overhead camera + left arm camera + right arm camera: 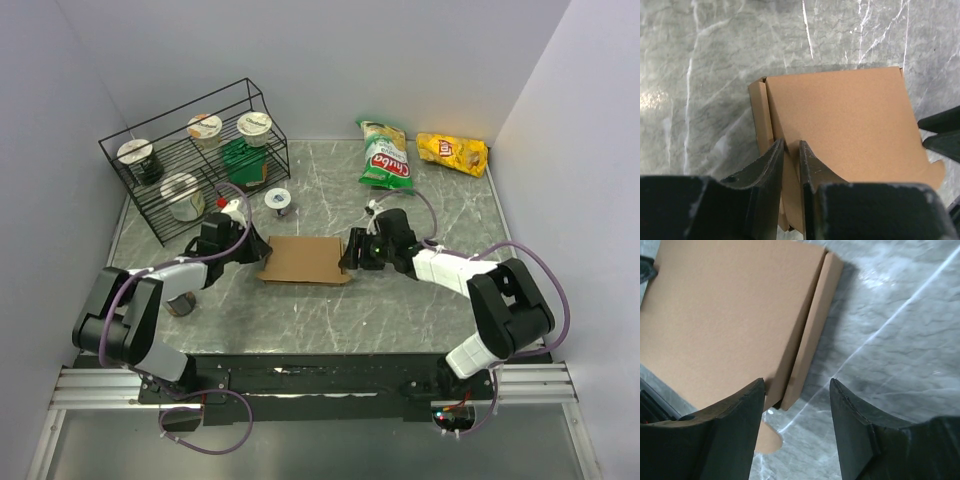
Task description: Fold the paper box
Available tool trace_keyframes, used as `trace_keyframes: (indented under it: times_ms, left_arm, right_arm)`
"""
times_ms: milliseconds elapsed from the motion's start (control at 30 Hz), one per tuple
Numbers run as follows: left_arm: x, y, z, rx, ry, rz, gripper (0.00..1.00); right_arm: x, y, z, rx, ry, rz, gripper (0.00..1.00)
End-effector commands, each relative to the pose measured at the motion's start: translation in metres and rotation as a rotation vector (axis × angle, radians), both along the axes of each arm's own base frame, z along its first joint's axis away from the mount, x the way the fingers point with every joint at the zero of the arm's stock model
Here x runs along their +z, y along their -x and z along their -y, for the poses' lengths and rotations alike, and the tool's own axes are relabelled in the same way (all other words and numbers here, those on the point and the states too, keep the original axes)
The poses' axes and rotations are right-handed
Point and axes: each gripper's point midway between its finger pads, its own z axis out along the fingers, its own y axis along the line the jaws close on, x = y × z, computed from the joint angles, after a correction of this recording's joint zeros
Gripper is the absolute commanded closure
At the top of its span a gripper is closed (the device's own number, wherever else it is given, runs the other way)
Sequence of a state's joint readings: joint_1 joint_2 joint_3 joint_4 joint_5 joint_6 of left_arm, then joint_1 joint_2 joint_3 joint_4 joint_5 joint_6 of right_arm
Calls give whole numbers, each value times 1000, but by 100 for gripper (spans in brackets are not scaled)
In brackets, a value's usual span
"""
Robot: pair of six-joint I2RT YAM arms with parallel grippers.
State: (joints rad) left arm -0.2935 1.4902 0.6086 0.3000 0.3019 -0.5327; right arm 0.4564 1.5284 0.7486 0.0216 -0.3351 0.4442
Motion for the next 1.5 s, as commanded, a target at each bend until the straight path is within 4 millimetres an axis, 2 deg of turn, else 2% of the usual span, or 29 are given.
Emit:
trace_keyframes:
  times_ms: [0, 200, 367, 467, 533, 567, 700, 867, 933, 1100, 1300, 1467]
  left_arm:
    - [-8, 2, 6, -56, -63, -9, 77]
    - [-4, 0, 17, -68, -69, 6, 76]
    - [-2, -2, 19, -66, -83, 12, 74]
    - [6, -7, 16, -47, -99, 30, 67]
    - [13, -13, 11, -21, -124, 43, 55]
    - [20, -15, 10, -12, -128, 60, 44]
    - [39, -20, 0, 33, -166, 75, 26]
    - [40, -6, -2, 47, -146, 23, 29]
    - [31, 6, -2, 48, -137, -31, 32]
    - [21, 26, 10, 12, -122, -91, 35]
    - [12, 34, 23, -25, -145, -124, 36]
    - [4, 37, 26, -20, -194, -146, 45]
  right_arm:
    - [7, -8, -8, 40, -29, 5, 38]
    - [-1, -1, -20, 64, -99, -46, 41]
    - [-20, 1, -14, 32, -68, -82, 49]
    - [-30, 2, -9, -1, -53, -100, 52]
    - [-34, 1, -6, -16, -39, -98, 53]
    - [-34, 2, -6, -22, -38, -98, 53]
    - [-33, -1, -1, -51, -24, -82, 54]
    - [-33, -1, 3, -66, -9, -76, 54]
    - [-32, -2, 3, -64, -5, -72, 54]
    - [-32, -3, 4, -69, -1, -68, 54]
    - [-31, -4, 5, -73, 1, -63, 55]
    - [-30, -4, 6, -79, 5, -56, 55]
